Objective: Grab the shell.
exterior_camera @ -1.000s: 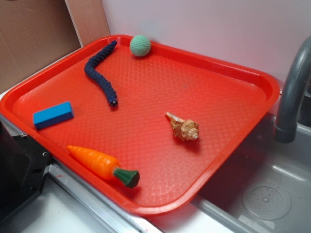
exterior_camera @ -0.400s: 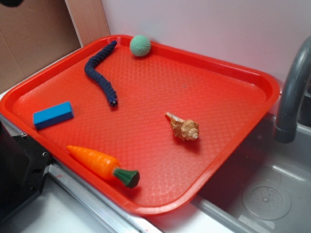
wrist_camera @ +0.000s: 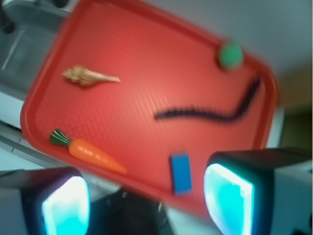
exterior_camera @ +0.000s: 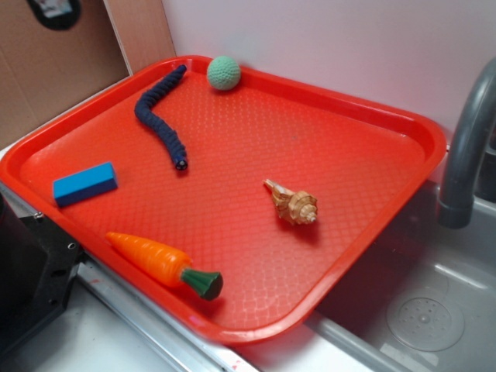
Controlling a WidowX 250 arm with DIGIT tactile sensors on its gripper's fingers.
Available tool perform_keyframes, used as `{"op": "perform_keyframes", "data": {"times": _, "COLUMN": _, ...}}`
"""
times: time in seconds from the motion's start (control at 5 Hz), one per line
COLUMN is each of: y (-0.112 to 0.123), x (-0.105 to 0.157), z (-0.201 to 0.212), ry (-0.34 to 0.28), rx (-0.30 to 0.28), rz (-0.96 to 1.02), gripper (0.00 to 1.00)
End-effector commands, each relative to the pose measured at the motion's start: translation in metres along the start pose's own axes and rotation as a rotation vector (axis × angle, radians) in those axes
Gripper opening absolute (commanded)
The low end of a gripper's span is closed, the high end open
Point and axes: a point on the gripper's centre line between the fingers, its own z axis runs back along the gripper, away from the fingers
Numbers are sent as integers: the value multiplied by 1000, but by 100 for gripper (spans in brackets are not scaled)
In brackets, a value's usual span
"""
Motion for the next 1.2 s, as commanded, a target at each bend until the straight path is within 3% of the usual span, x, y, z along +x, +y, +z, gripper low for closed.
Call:
{"op": "perform_keyframes", "data": {"times": 0.0, "y": -26, "x": 44, "z": -17, "ry": -170, "rx": -57, "rz": -489, "gripper": 100}}
{"op": "perform_keyframes", "data": {"times": 0.2, "y": -37, "x": 53, "z": -30, "ry": -182, "rx": -90, "rz": -738, "gripper": 100}}
{"op": "perform_keyframes", "data": {"times": 0.4, "y": -38, "x": 55, "z": -49, "ry": -196, "rx": -170, "rz": -922, "gripper": 100}}
{"op": "perform_keyframes", "data": {"times": 1.0, "y": -51, "x": 75, "z": -112, "ry": -87, "rx": -221, "rz": -1000, "gripper": 100}}
